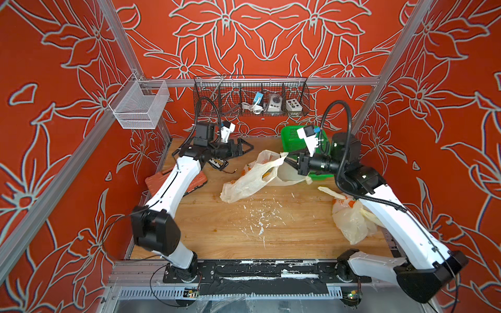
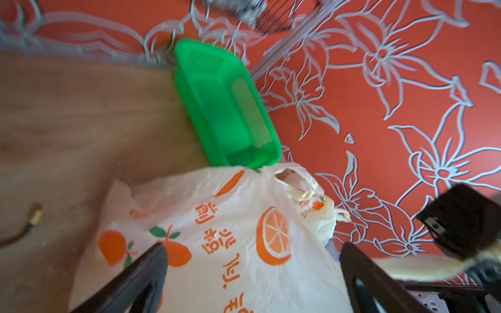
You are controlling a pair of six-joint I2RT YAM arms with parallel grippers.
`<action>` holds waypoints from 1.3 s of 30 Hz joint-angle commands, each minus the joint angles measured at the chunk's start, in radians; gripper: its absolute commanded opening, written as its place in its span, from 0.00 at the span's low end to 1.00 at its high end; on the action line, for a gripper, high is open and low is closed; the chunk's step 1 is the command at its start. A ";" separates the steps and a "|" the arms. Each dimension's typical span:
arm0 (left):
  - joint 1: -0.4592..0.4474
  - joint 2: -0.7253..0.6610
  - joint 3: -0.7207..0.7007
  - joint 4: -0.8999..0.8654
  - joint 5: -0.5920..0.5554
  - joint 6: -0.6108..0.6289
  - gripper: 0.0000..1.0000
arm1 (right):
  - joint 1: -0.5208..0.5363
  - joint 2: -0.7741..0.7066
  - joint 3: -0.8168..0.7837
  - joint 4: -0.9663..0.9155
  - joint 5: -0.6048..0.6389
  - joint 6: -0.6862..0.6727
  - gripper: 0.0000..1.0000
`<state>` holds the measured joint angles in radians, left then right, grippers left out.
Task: Place the peach into a plastic bag & tie a knot
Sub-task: Adjust the plastic bag at the center of the board.
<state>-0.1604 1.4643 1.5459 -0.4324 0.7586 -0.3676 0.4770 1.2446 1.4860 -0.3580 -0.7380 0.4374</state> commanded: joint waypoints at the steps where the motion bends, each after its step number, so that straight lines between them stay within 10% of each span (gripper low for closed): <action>1: 0.019 -0.045 0.074 0.025 -0.013 0.078 0.99 | -0.008 0.079 0.153 -0.091 -0.047 0.119 0.00; 6: -0.053 -0.125 0.042 0.016 0.099 0.224 0.99 | -0.007 0.174 0.303 -0.166 -0.075 0.173 0.00; 13: -0.241 -0.314 -0.271 0.233 -0.071 0.496 0.99 | -0.006 0.199 0.299 -0.142 -0.093 0.207 0.00; 39: -0.372 -0.244 -0.426 0.546 -0.168 0.349 0.99 | 0.216 0.178 0.279 -0.057 0.259 0.342 0.00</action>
<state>-0.5262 1.1961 1.1297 0.0471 0.6357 -0.0269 0.6823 1.4479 1.7237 -0.4473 -0.5457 0.7544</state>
